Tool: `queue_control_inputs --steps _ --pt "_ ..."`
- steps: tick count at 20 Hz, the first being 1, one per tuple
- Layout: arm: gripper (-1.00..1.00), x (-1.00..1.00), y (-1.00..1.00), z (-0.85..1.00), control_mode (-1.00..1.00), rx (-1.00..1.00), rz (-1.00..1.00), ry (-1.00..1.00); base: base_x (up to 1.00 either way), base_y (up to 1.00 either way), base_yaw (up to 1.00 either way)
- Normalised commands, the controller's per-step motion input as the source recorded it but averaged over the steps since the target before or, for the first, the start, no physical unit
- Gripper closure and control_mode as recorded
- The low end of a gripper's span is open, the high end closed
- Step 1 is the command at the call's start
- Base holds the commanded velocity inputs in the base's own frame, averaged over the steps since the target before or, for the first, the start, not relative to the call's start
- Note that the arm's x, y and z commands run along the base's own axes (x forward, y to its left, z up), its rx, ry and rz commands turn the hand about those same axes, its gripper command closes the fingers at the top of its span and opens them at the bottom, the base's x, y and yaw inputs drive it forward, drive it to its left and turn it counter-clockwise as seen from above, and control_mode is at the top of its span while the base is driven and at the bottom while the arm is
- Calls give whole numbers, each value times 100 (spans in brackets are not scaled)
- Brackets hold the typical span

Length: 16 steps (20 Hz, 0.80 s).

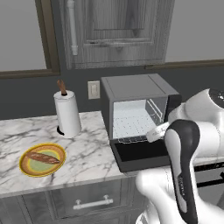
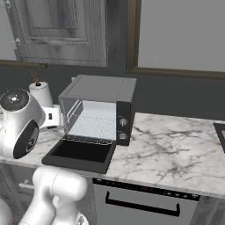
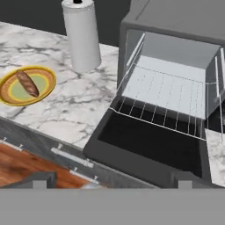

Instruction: Pull the toaster oven rack outwards. Pick up the baguette from the plate and place it on the toaster oven rack. Close the toaster oven door fully and set the temperature to the lowest setting.

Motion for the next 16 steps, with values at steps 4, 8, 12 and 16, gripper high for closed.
queue_control_inputs --steps 4,8,12,16 --pt "-100 -73 99 8 -100 -18 3 3 0 0 0" --pt "-100 -37 100 2 -100 -15 23 5 0 0 0" --pt "-100 -5 100 0 -100 -12 29 3 0 0 0" --pt "-100 4 100 0 -100 -7 30 17 0 0 0"
